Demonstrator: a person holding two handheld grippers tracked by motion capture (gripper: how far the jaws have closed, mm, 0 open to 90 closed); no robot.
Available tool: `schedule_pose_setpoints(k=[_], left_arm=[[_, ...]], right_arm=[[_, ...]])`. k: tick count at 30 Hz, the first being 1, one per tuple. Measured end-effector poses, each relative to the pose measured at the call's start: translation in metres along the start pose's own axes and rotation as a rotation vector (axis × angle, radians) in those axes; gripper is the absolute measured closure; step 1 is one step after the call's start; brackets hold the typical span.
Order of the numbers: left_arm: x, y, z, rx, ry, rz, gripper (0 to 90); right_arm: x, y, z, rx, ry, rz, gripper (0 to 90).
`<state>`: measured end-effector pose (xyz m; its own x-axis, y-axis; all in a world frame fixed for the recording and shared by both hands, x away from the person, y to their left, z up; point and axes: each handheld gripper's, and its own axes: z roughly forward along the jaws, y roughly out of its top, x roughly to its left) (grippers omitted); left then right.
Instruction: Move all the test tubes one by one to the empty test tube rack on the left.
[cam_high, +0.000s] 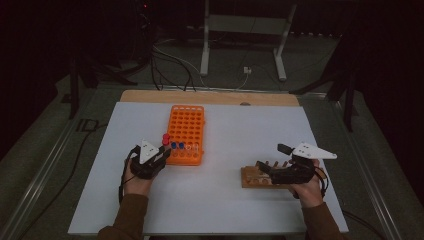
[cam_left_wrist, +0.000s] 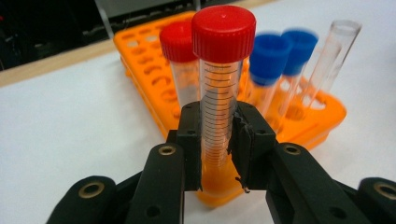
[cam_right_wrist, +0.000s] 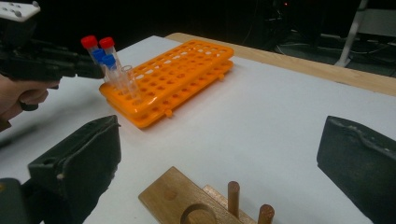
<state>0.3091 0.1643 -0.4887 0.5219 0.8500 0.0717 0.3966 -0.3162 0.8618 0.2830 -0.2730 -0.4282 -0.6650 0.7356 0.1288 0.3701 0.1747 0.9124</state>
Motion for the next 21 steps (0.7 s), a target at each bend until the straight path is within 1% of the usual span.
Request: schedule_pose_setpoints(k=[3,9,13,17,18,20,21], left_arm=[[-0.0003,-0.0013,0.0018,0.013,0.0,0.006,74.6],[-0.0005,-0.0036,0.0044,0.029,0.0,0.002,74.6],[-0.0011,-0.0046,0.0056,0.03,-0.001,-0.004,74.6],[-0.0011,-0.0053,0.0067,0.04,-0.002,-0.002,74.4],[-0.001,-0.0055,0.0067,0.039,-0.004,-0.007,74.1],[-0.0004,-0.0057,0.006,0.041,-0.013,-0.022,71.2],[-0.0007,-0.006,0.0054,0.04,-0.01,-0.026,66.6]], right_arm=[[-0.0006,-0.0003,-0.0006,-0.001,-0.002,0.001,0.0],[-0.0015,-0.0009,-0.0012,-0.001,-0.004,0.002,0.0],[-0.0014,-0.0012,-0.0011,0.0,-0.004,0.003,0.0],[-0.0017,-0.0018,-0.0011,-0.001,-0.004,0.004,0.0],[-0.0018,-0.0019,-0.0012,-0.002,-0.005,0.004,0.0],[-0.0018,-0.0022,-0.0017,-0.003,-0.007,0.007,0.0],[-0.0021,-0.0023,-0.0021,-0.004,-0.007,0.007,0.0]])
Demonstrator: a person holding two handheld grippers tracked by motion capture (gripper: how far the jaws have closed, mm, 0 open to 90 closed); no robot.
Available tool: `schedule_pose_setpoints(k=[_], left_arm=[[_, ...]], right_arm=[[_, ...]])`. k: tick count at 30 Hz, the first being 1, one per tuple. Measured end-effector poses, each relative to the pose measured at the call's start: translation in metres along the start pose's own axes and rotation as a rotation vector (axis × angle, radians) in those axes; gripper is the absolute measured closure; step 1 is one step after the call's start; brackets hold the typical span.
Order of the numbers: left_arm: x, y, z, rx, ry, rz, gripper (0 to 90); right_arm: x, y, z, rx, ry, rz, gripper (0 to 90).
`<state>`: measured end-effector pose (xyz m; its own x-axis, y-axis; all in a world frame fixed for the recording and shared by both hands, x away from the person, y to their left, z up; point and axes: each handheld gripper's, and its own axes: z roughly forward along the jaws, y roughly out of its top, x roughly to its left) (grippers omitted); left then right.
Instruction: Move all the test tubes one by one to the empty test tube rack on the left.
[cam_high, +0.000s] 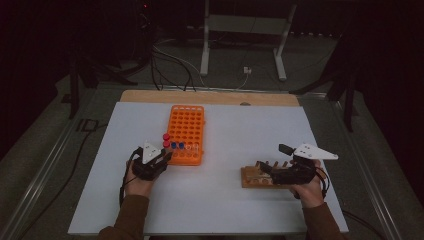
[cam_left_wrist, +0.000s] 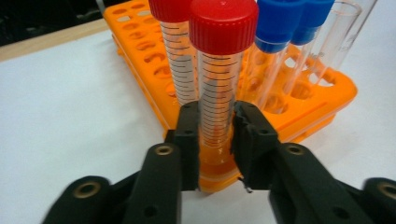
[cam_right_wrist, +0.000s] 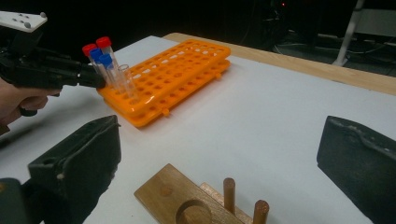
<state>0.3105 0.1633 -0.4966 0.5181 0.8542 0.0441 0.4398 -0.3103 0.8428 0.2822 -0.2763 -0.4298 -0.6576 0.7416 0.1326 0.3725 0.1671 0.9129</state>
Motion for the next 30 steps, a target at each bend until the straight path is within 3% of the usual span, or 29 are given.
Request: schedule_pose_setpoints(k=[3,8,19,22,30], left_arm=[[-0.001,0.0,-0.004,-0.01,0.007,-0.003,58.3],[0.002,0.003,-0.018,-0.069,0.008,-0.03,48.5],[0.01,0.006,-0.06,-0.238,-0.03,-0.114,32.0],[0.01,0.005,-0.067,-0.258,-0.043,-0.114,28.8],[0.01,0.006,-0.083,-0.294,-0.012,-0.131,10.4]], right_arm=[[-0.002,0.0,-0.001,-0.003,-0.004,-0.001,0.0],[-0.004,-0.002,-0.004,-0.015,-0.017,-0.003,0.0],[-0.009,-0.009,-0.008,-0.04,-0.051,-0.011,0.0],[-0.012,-0.013,-0.007,-0.048,-0.065,-0.011,0.0],[-0.015,-0.016,-0.011,-0.075,-0.102,-0.026,0.0]])
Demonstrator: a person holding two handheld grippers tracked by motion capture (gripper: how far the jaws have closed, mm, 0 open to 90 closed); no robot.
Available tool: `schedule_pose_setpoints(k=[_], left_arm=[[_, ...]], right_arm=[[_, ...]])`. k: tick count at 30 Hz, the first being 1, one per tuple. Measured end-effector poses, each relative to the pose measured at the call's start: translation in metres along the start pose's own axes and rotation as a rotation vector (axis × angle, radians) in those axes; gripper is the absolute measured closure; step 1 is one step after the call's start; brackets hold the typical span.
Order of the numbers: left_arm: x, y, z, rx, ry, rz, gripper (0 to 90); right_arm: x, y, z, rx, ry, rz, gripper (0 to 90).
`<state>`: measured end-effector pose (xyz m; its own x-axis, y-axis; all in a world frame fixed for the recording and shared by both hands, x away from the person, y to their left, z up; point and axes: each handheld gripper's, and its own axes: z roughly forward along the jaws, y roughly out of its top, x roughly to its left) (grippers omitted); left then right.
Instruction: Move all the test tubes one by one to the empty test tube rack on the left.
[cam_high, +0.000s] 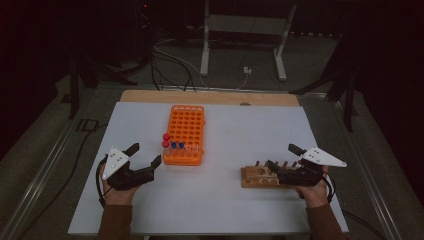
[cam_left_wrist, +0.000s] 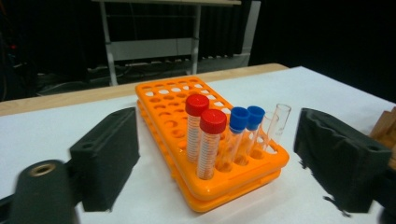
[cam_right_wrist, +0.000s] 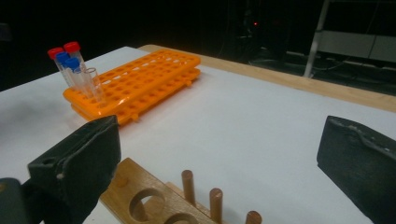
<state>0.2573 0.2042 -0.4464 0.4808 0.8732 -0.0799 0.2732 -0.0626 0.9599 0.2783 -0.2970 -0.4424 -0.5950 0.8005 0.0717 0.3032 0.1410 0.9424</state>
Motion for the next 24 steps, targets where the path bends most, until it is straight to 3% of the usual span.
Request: schedule_pose_setpoints(k=[7,24], left_arm=[[0.002,0.002,-0.006,-0.012,0.029,-0.004,0.4],[0.004,-0.001,-0.005,-0.001,0.047,-0.003,0.2]], right_arm=[[-0.003,-0.001,-0.001,-0.011,-0.018,-0.002,0.0],[-0.01,-0.009,0.0,0.003,-0.043,0.029,0.0]])
